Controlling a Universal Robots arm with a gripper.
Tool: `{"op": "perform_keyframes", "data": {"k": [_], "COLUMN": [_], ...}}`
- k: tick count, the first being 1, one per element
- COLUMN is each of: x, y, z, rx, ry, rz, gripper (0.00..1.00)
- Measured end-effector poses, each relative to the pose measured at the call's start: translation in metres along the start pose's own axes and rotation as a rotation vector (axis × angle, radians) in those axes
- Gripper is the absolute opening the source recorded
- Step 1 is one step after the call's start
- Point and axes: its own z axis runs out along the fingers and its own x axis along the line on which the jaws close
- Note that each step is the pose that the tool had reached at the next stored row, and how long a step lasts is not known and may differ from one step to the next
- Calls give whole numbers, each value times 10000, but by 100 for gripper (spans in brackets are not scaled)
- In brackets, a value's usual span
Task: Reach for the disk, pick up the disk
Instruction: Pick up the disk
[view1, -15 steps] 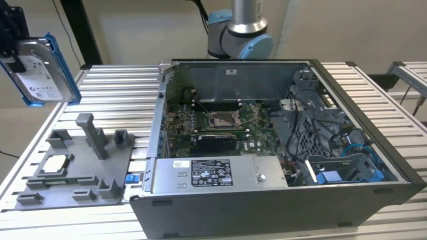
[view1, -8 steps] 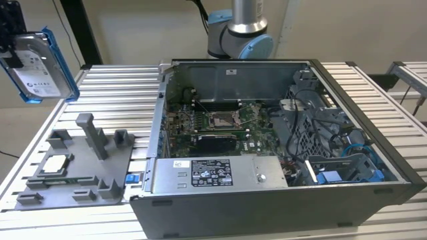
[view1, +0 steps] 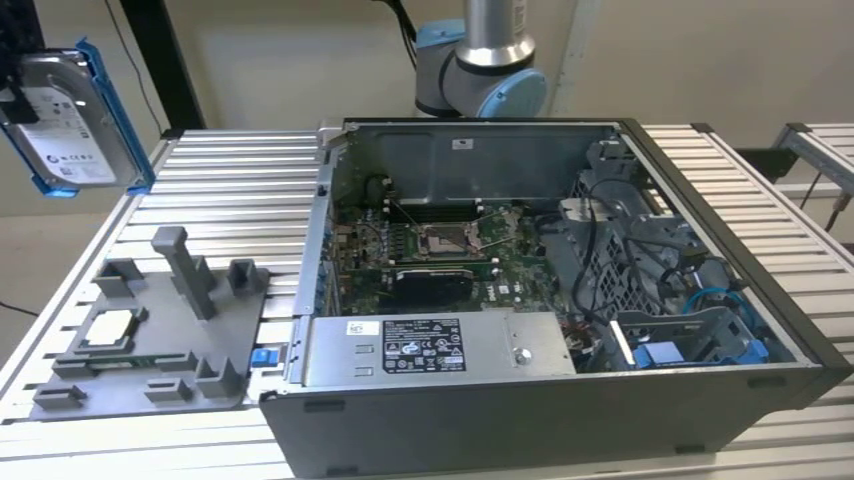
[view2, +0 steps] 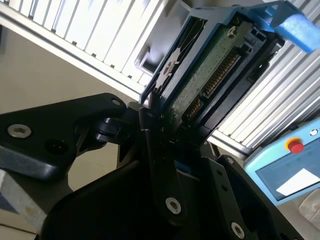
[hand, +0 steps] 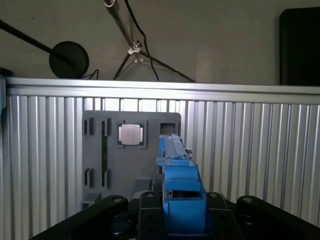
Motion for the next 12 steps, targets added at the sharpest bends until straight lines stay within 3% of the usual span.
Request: {"op": "perform_keyframes", "data": {"k": [12], "x": [-1], "y": [1], "z": [-229], "rx": [1], "ry": [0], "rz": [-20], "gripper": [0]}}
